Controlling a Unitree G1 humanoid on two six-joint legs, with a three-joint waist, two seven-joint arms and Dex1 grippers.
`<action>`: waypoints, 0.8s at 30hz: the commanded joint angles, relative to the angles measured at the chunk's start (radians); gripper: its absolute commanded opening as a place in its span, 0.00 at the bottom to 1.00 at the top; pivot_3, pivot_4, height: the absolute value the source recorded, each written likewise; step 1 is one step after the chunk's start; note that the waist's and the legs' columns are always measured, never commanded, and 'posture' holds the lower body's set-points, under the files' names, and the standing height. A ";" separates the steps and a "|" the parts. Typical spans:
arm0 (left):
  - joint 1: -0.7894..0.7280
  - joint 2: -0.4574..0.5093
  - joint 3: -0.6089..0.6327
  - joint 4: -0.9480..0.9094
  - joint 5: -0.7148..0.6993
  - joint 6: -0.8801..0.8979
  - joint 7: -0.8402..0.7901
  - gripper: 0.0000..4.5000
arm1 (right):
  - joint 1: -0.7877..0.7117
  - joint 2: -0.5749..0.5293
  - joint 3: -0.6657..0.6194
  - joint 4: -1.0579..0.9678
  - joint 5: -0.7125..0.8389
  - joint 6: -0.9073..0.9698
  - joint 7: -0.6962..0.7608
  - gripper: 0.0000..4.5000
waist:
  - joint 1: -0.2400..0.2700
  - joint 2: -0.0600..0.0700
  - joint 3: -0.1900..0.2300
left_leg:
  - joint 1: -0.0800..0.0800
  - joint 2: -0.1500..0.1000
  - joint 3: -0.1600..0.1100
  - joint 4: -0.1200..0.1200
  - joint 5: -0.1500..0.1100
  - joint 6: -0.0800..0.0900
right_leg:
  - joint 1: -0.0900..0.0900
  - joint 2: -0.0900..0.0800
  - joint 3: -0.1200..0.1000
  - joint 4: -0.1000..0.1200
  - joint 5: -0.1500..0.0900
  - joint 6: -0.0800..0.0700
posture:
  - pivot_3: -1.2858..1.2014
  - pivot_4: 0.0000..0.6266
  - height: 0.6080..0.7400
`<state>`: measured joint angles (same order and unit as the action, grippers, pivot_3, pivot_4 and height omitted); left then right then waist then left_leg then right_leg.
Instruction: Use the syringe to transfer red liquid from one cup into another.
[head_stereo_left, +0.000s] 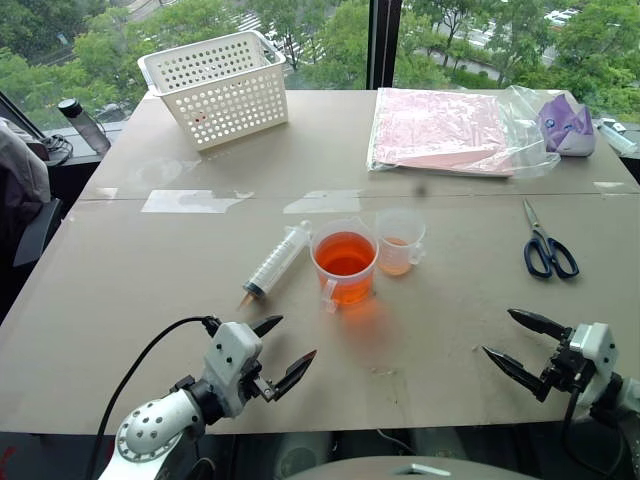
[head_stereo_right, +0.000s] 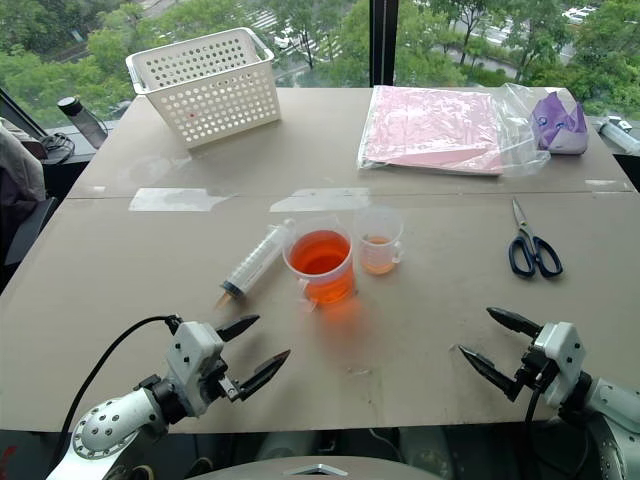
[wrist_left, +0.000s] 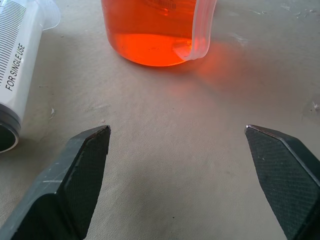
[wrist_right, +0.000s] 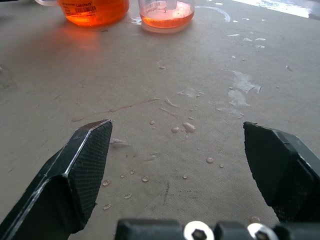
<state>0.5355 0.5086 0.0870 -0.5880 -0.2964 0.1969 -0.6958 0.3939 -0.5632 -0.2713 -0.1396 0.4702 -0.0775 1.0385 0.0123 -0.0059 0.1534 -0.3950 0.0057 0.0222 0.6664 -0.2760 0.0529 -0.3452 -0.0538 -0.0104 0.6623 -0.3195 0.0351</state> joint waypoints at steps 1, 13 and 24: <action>0.014 0.010 0.007 -0.010 -0.004 -0.024 -0.008 0.98 | 0.003 0.002 -0.001 -0.016 0.010 -0.008 0.001 1.00 | 0.000 0.000 0.000 | 0.000 0.000 0.000 0.000 0.000 0.000 | 0.000 0.000 0.000 0.000 0.000 0.000 | 0.52 0.24 1.00; 0.022 0.017 0.016 -0.008 -0.020 -0.029 -0.015 0.98 | 0.008 0.004 0.002 -0.025 0.013 -0.004 0.000 1.00 | 0.000 0.000 0.000 | 0.000 0.000 0.000 0.000 0.000 0.000 | 0.000 0.000 0.000 0.000 -0.001 -0.003 | 0.52 0.24 1.00; 0.006 0.028 0.014 -0.030 -0.011 -0.015 -0.004 0.98 | 0.004 0.000 0.003 -0.047 0.039 0.017 0.005 1.00 | 0.000 0.000 0.000 | 0.000 0.000 0.000 0.000 0.000 0.000 | 0.000 0.000 0.000 0.000 -0.001 -0.002 | 0.52 0.24 1.00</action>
<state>0.5461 0.5217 0.0879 -0.5786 -0.3060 0.1910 -0.6999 0.3964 -0.5628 -0.2529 -0.1424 0.4755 -0.0672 1.0395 0.0123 -0.0058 0.1534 -0.3951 0.0057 0.0222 0.6663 -0.2760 0.0530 -0.3452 -0.0538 -0.0104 0.6622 -0.3208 0.0327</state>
